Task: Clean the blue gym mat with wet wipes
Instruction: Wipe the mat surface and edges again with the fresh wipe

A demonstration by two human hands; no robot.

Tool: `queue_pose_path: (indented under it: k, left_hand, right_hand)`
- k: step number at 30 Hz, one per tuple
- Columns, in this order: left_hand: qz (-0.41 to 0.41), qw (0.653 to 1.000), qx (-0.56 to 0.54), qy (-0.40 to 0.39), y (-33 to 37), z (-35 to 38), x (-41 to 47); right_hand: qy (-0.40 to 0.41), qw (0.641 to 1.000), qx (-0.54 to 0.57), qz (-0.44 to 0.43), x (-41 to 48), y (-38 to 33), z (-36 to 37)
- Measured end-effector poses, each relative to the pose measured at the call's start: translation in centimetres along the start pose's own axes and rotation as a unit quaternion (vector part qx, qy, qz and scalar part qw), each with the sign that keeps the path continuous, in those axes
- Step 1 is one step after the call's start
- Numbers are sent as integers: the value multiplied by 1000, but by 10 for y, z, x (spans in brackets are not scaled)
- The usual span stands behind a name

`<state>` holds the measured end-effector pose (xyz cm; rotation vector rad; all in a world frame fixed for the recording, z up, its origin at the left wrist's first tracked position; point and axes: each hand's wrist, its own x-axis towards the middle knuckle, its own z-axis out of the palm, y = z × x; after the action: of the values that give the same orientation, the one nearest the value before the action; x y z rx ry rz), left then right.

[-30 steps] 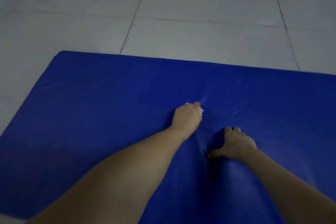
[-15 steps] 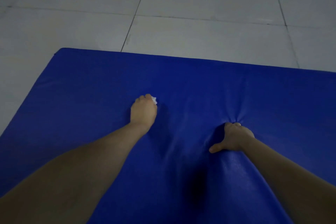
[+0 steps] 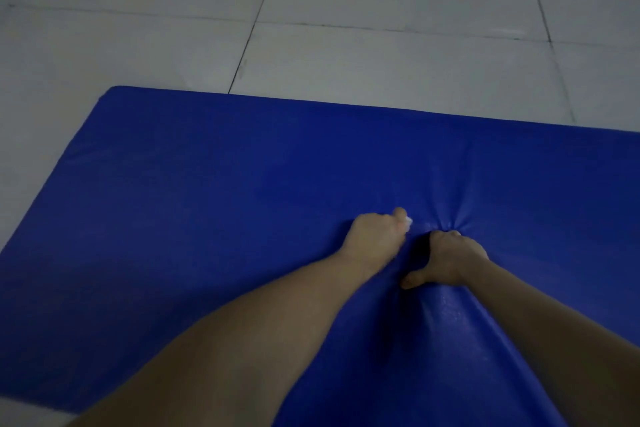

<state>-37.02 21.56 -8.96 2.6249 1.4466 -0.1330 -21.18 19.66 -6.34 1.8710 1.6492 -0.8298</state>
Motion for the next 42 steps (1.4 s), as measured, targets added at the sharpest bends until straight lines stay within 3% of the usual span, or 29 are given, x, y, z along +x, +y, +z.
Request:
queue_pose_path:
  k: [4,8,13,16,20,24,29,33,36,39,42]
  left_hand:
    - [-94,994,10,-49,-84,-11,-34]
    - [-207,977,39,-25,-162,-12,-82]
    - [-257,966,18,11,-156,-3,-87]
    - [-234,971,-25,47,-113,-1,-64]
    - [-133,990,-39,-11,-31,-4,-27]
    - [-40,994,-99,-18,47,2,-9]
    - [-26,998,-23,50,10,5,-18]
    - [-96,995,-32,3,-73,1,-49]
    - [-198,980,1,-15,-140,0,-87]
    - [-281,958,-41,22,-180,0,-115]
    - [-305,945,-98,69,-165,3,-115]
  right_hand:
    - [-3,1000,6,13,-3,1,-1]
    - [-5,1000,8,14,-3,0,-1]
    - [8,1000,7,14,-4,0,1]
    - [14,1000,1,12,-2,1,2]
    - [16,1000,-5,7,0,2,2]
    - [50,999,-9,-2,4,2,7]
    - [26,1000,4,-2,1,0,2]
    - [17,1000,11,3,-2,4,1]
    - [9,1000,10,7,-4,3,1]
    - [8,1000,10,7,-4,2,1]
    - [4,1000,3,4,-3,1,1]
